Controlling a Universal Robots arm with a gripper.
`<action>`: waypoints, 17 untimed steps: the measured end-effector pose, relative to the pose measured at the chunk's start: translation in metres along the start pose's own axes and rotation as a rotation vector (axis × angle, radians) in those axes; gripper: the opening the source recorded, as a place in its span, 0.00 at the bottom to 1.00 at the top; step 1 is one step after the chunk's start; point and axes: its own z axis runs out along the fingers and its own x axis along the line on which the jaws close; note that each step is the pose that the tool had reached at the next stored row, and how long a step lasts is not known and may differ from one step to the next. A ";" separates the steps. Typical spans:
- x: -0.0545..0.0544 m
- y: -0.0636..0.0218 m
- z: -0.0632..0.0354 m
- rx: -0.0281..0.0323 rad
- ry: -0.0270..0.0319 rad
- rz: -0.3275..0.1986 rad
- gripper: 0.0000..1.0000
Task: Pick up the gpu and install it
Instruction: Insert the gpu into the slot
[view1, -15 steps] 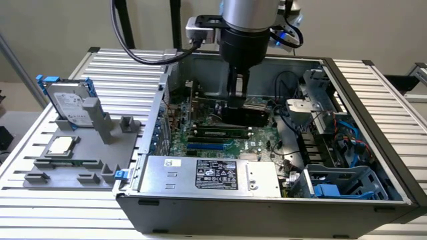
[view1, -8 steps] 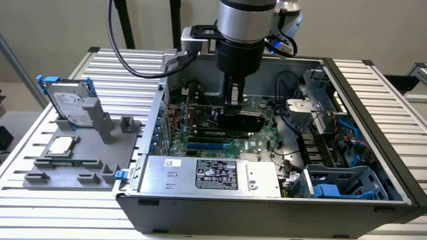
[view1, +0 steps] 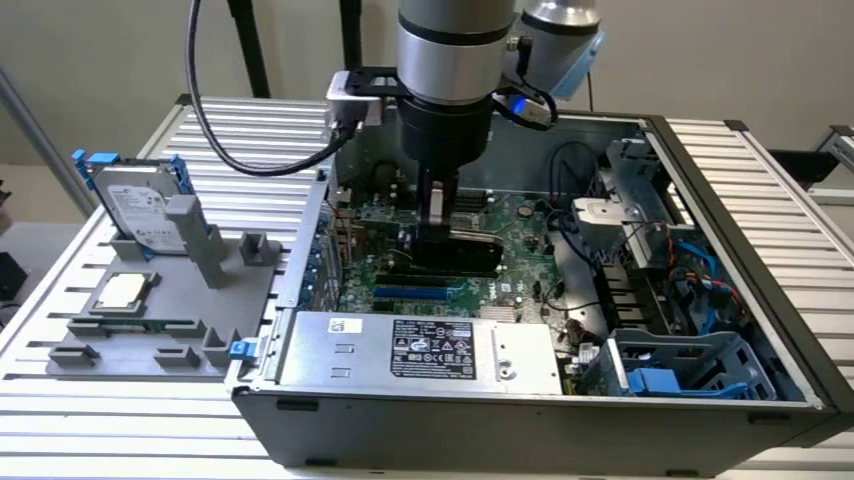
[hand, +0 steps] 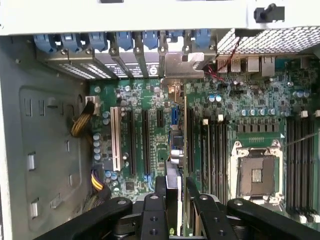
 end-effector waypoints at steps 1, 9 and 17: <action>0.000 0.0021 0.0013 0.0009 -0.0023 0.000 0.00; 0.005 0.0087 0.0137 0.0076 -0.0210 0.000 0.00; 0.008 0.0110 0.0280 0.0084 -0.0341 0.000 0.00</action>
